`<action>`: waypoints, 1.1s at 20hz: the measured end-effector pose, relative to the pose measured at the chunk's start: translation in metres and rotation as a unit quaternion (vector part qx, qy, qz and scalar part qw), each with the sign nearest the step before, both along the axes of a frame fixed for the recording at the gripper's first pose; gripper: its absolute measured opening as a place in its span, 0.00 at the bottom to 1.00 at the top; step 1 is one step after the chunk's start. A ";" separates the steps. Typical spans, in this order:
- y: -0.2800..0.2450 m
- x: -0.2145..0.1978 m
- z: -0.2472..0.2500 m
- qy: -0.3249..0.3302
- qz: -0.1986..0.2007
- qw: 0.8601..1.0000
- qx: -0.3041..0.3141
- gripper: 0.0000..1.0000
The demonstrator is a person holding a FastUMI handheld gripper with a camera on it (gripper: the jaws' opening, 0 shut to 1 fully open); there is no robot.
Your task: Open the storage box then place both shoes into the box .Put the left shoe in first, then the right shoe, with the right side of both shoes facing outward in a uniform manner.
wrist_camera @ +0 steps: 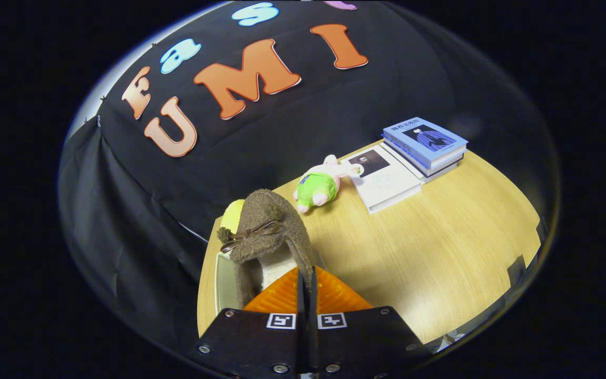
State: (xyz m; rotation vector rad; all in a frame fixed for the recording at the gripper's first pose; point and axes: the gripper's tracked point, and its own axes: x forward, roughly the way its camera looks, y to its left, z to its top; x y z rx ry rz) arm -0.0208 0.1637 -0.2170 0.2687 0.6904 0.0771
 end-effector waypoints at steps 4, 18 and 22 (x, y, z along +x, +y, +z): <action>0.022 -0.002 -0.014 0.005 0.006 1.000 0.009 0.01; 0.050 -0.025 -0.057 0.058 0.030 0.997 -0.028 0.04; 0.050 -0.014 -0.026 0.019 0.033 0.999 -0.026 0.53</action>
